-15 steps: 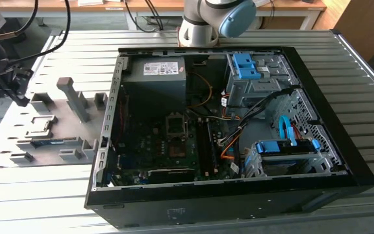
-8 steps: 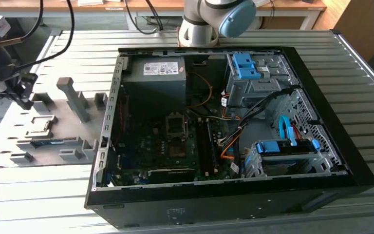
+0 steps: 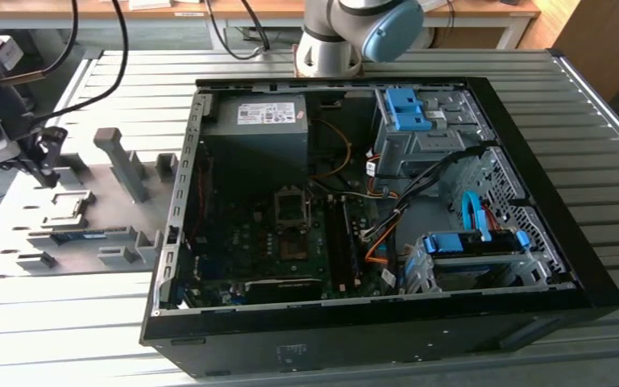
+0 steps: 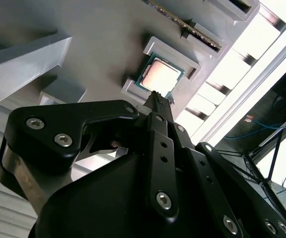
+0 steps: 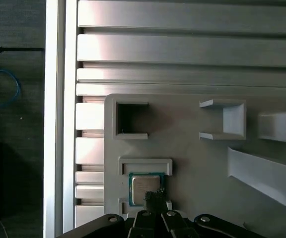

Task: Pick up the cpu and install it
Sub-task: 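Reach for the cpu, then pick up the cpu and move it towards the insertion slot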

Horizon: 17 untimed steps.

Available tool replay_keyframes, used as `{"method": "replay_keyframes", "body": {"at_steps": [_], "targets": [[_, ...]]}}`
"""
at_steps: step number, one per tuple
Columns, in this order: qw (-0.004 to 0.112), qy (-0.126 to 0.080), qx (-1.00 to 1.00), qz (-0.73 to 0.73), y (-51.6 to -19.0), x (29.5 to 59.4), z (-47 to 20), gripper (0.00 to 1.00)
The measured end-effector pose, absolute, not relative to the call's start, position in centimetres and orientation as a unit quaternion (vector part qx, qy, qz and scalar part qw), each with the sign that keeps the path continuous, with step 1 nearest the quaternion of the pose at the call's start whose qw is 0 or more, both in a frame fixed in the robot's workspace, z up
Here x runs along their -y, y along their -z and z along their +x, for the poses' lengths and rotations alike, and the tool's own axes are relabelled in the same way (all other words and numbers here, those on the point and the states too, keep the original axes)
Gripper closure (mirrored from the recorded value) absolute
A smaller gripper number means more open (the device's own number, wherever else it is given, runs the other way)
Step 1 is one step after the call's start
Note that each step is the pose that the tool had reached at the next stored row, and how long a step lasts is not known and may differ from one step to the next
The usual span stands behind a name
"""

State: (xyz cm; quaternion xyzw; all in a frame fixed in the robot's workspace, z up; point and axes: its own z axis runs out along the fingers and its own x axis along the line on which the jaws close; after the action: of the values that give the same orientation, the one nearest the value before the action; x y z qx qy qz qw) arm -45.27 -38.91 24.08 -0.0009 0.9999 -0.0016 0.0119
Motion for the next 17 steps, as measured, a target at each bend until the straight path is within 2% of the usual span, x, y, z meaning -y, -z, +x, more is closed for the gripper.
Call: {"method": "replay_keyframes", "body": {"at_steps": [17], "targets": [[0.012,0.003,-1.000,-0.003,-22.9,38.9,-45.6,0.90]]}}
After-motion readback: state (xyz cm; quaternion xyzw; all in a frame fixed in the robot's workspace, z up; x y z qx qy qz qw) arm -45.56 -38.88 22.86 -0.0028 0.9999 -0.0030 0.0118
